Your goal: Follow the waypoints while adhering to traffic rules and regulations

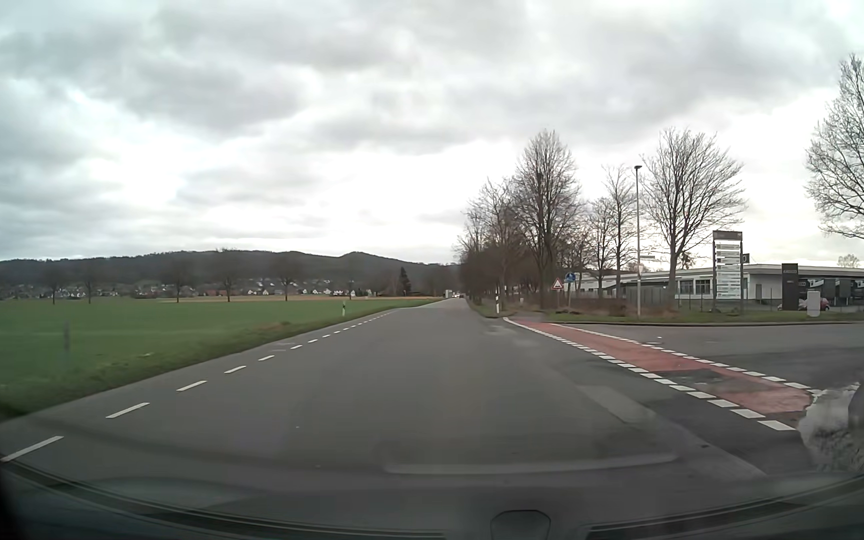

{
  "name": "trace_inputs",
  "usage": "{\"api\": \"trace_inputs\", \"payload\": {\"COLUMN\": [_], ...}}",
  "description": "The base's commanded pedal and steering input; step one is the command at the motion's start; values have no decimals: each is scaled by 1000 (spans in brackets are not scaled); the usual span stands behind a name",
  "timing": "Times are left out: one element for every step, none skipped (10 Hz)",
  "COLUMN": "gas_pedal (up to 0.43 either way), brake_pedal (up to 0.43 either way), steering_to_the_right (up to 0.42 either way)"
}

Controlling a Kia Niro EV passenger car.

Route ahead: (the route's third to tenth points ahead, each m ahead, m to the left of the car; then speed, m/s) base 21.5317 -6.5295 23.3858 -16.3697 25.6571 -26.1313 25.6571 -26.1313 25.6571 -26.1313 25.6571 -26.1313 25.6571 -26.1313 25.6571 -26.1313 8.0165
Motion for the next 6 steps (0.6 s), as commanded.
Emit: {"api": "trace_inputs", "payload": {"gas_pedal": [0,0,0,0,0,0], "brake_pedal": [213,213,195,159,122,67], "steering_to_the_right": [163,195,228,260,290,319]}}
